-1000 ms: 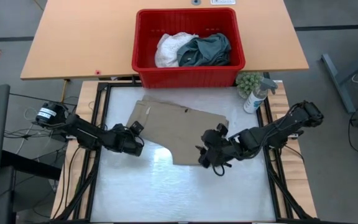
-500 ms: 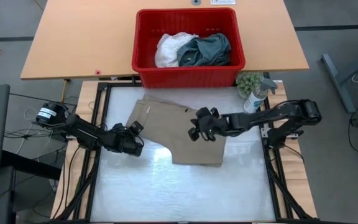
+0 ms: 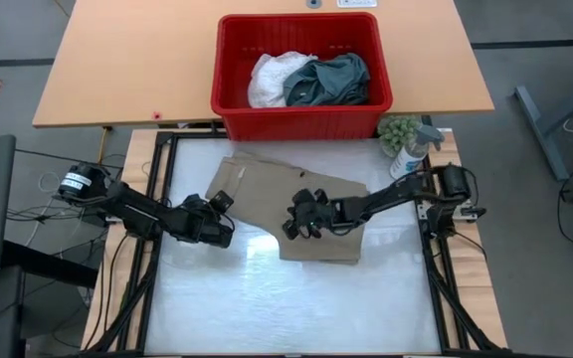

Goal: Fold Laundry from Bin
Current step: Fold the brown short pants in the red bin

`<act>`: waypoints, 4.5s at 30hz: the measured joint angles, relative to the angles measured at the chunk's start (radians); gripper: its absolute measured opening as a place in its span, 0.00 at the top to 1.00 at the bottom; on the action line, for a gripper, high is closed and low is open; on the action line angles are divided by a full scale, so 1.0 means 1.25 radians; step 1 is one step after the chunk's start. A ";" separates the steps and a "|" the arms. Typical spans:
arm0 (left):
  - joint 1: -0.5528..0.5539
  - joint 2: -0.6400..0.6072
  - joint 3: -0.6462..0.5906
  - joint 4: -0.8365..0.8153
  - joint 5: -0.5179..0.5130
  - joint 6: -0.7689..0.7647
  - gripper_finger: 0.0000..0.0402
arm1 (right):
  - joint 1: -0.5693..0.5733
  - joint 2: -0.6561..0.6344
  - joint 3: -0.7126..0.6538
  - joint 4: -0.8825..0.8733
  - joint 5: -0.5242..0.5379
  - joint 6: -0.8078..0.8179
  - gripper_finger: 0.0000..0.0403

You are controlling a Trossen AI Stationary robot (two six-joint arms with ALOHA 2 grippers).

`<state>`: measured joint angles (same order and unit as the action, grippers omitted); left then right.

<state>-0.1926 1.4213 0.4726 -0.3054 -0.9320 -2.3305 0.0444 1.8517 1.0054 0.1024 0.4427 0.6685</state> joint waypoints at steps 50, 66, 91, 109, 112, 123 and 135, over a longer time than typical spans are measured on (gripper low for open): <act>0.020 -0.001 0.002 0.995 0.209 0.866 0.97 | -0.086 0.207 0.106 0.070 -0.184 -0.102 0.96; 0.020 -0.003 0.003 1.001 0.212 0.909 0.97 | -0.083 0.143 0.221 -0.154 -0.167 -0.267 0.96; 0.021 -0.001 0.002 0.983 0.217 0.936 0.97 | 0.064 -0.065 0.226 -0.674 -0.020 -0.159 0.96; 0.021 -0.001 0.001 0.995 0.273 0.908 0.97 | 0.138 0.137 0.199 -0.406 0.014 -0.036 0.96; 0.022 -0.008 0.001 0.996 0.285 0.891 0.97 | 0.104 0.165 0.201 -0.293 -0.006 -0.082 0.96; 0.034 -0.106 0.001 0.915 0.276 0.954 0.97 | 0.010 0.263 0.342 -0.172 -0.136 -0.261 0.96; 0.054 -0.165 0.002 0.755 0.275 0.978 0.97 | 0.070 0.106 0.348 -0.410 -0.129 -0.311 0.96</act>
<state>-0.1246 1.2152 0.4751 0.6385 -0.5887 -1.1079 0.1322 1.9841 1.4399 -0.4102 0.2815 0.2801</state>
